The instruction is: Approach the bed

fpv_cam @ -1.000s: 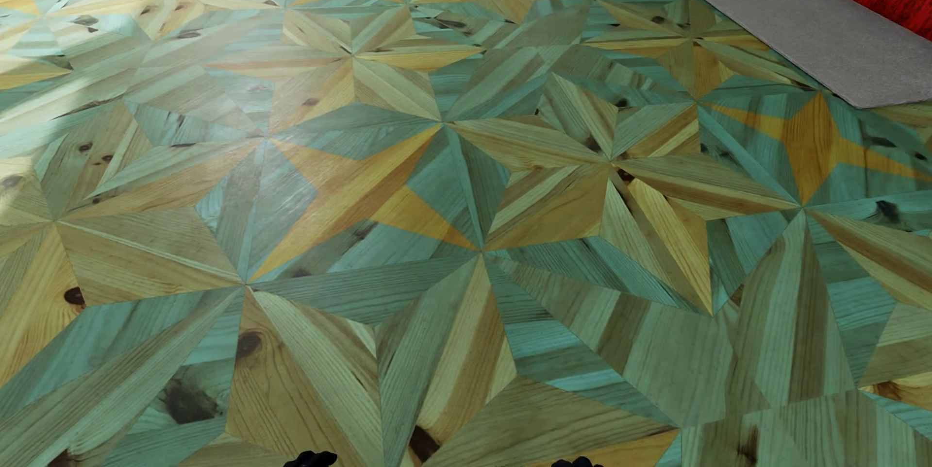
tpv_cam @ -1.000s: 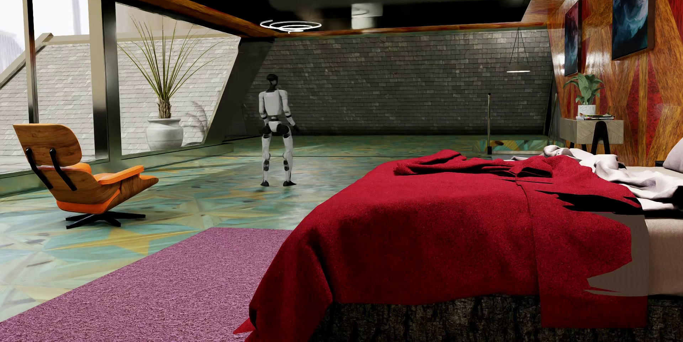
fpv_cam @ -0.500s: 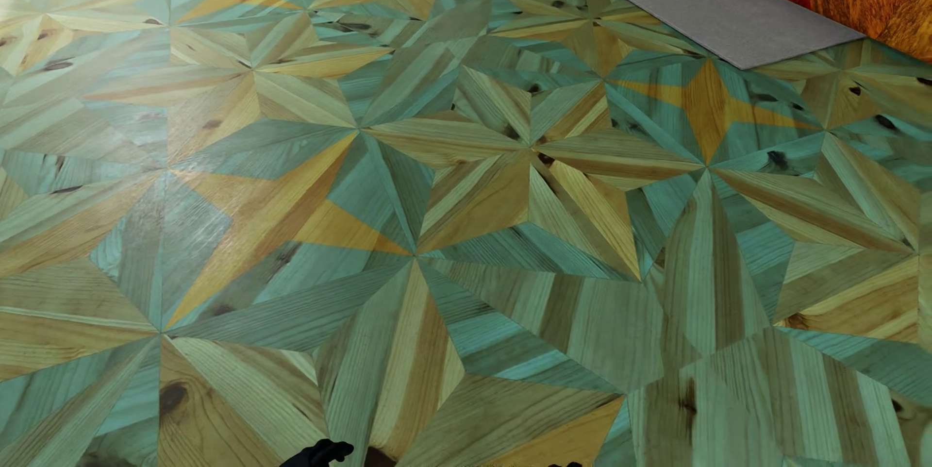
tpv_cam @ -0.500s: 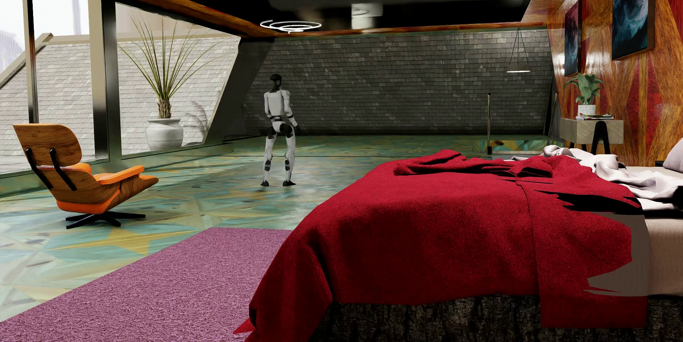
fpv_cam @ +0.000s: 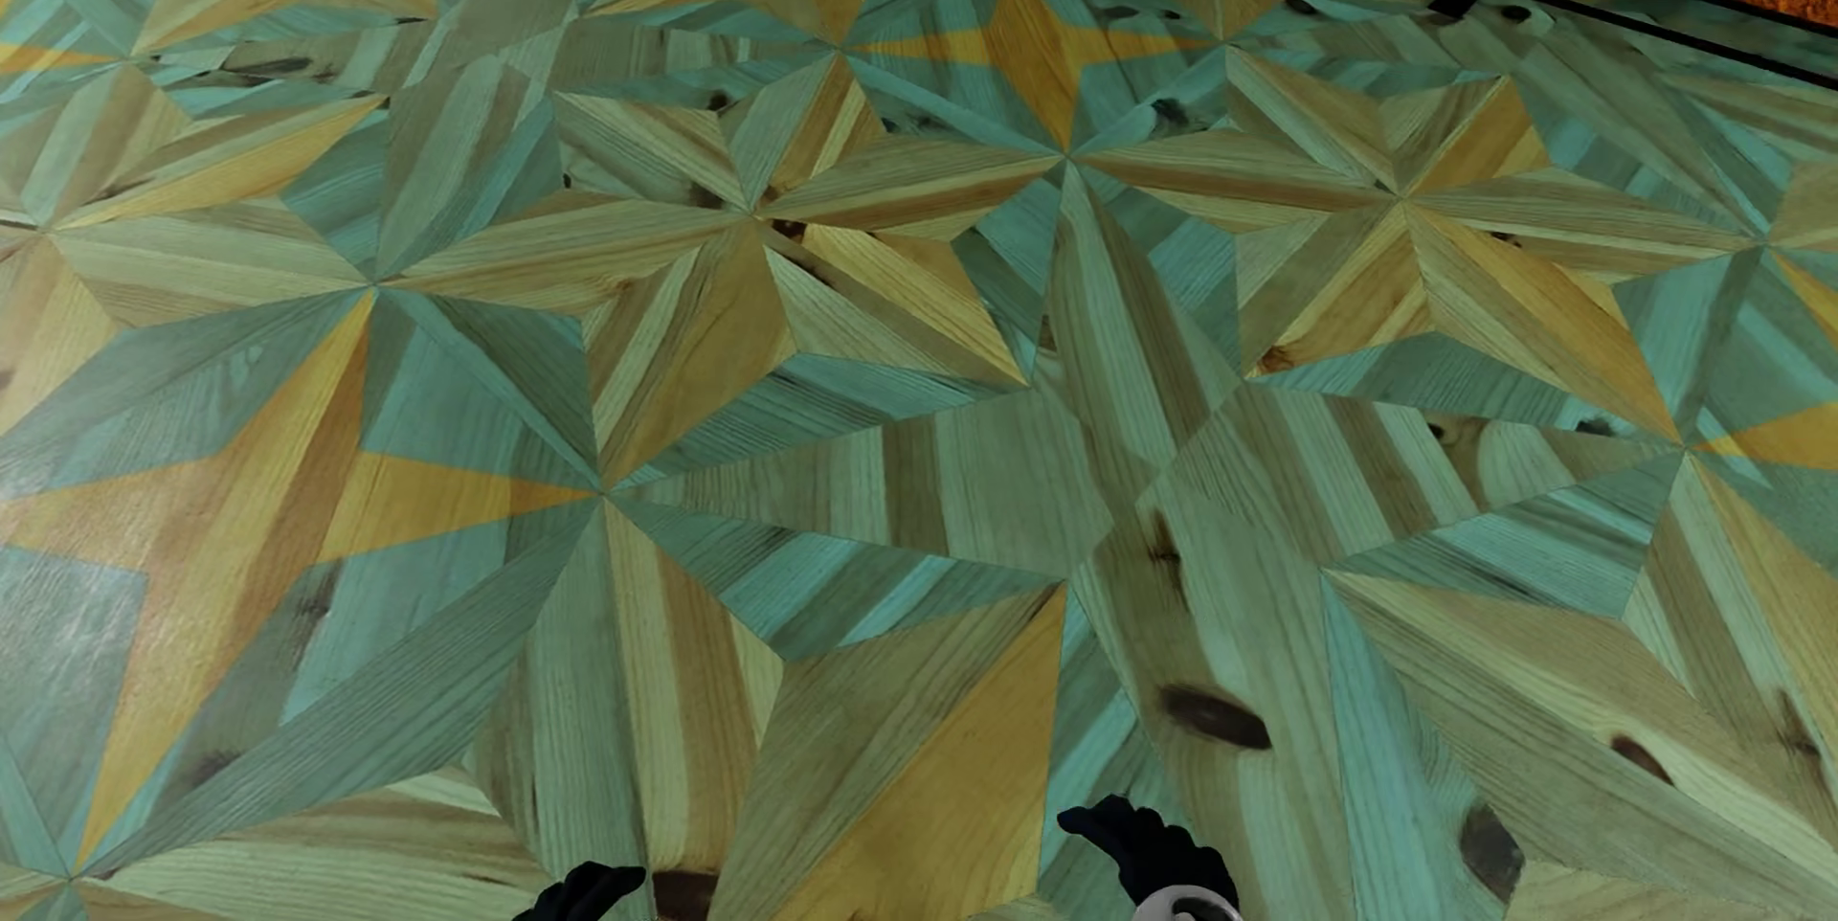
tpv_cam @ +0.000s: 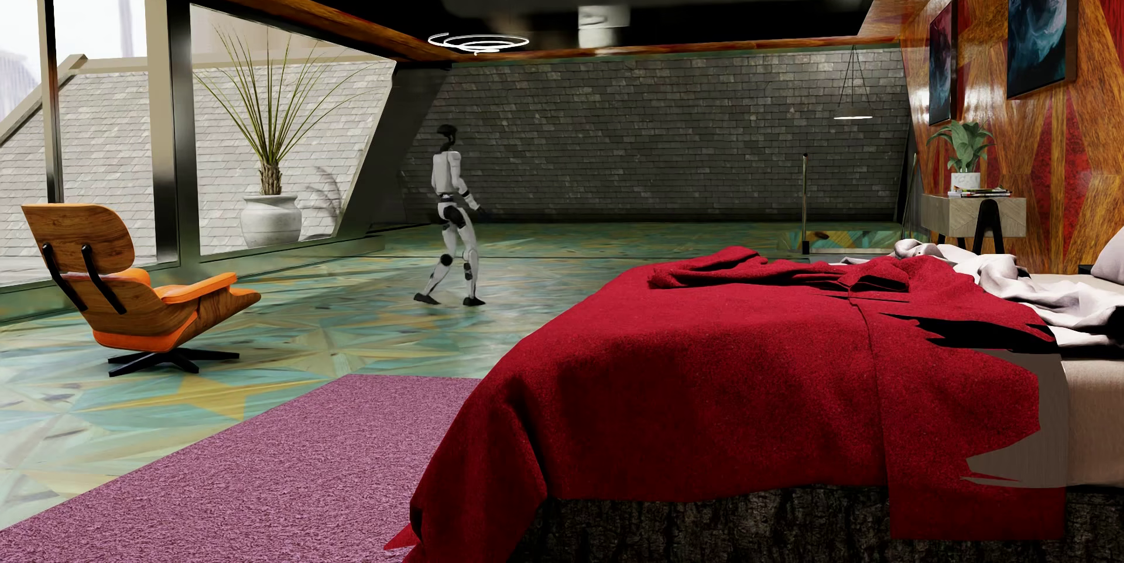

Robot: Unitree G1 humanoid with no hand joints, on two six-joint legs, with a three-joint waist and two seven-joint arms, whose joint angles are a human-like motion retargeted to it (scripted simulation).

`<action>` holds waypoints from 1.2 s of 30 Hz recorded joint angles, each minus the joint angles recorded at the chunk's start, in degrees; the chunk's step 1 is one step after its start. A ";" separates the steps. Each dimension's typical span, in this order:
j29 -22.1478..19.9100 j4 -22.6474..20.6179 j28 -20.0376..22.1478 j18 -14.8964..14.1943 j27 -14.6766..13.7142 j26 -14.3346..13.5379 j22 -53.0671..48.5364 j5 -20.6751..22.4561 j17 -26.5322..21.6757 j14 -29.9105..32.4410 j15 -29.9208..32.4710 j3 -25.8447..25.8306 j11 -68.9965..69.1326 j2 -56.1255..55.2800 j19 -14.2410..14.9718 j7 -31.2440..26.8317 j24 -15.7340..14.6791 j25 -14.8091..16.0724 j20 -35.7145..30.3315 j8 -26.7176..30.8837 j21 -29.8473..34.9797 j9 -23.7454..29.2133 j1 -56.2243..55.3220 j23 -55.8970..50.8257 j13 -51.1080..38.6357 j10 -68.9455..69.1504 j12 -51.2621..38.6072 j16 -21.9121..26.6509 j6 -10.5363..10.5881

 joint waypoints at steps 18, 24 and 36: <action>0.70 7.87 -6.87 7.10 5.15 -3.85 0.54 -22.91 -4.76 0.01 1.79 -0.97 15.65 -11.03 3.52 47.07 3.69 4.55 -7.10 -20.99 5.67 5.08 -1.22 -5.45 13.10 -13.34 -3.44 1.70 -9.68; 1.82 12.59 -6.26 1.94 6.93 -2.40 -5.55 -34.87 -3.77 1.76 0.35 -1.40 4.81 -8.16 -0.55 60.17 0.87 5.01 -10.50 -22.16 3.72 3.69 5.69 -6.84 16.04 -18.38 -4.51 -1.30 -8.68; -0.81 42.45 -11.41 8.31 4.27 3.05 -7.64 -10.09 2.92 20.74 -6.14 -2.82 0.68 -0.58 -5.32 58.78 0.35 4.12 -7.21 -31.00 -1.44 4.00 8.06 -3.32 12.44 3.68 1.16 7.40 0.62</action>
